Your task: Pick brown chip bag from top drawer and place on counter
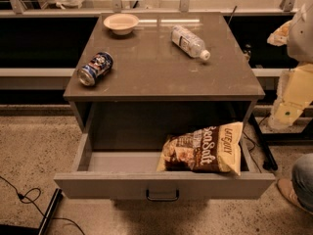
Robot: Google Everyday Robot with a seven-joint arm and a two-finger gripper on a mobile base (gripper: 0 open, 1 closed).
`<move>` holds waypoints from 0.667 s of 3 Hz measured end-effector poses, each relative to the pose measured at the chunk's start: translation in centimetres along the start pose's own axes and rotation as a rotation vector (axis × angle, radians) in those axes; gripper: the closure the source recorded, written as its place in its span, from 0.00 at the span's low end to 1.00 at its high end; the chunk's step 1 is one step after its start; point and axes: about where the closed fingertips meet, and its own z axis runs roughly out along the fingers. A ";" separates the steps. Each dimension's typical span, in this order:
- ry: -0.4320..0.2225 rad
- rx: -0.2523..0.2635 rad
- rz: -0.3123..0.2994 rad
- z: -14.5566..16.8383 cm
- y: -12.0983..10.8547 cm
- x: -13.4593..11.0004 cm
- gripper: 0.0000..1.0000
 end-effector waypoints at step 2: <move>-0.011 -0.074 -0.051 3.5 0.8 -0.2 0.00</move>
Offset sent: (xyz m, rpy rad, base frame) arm 0.0085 0.0251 -0.1188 0.0261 0.2304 0.2168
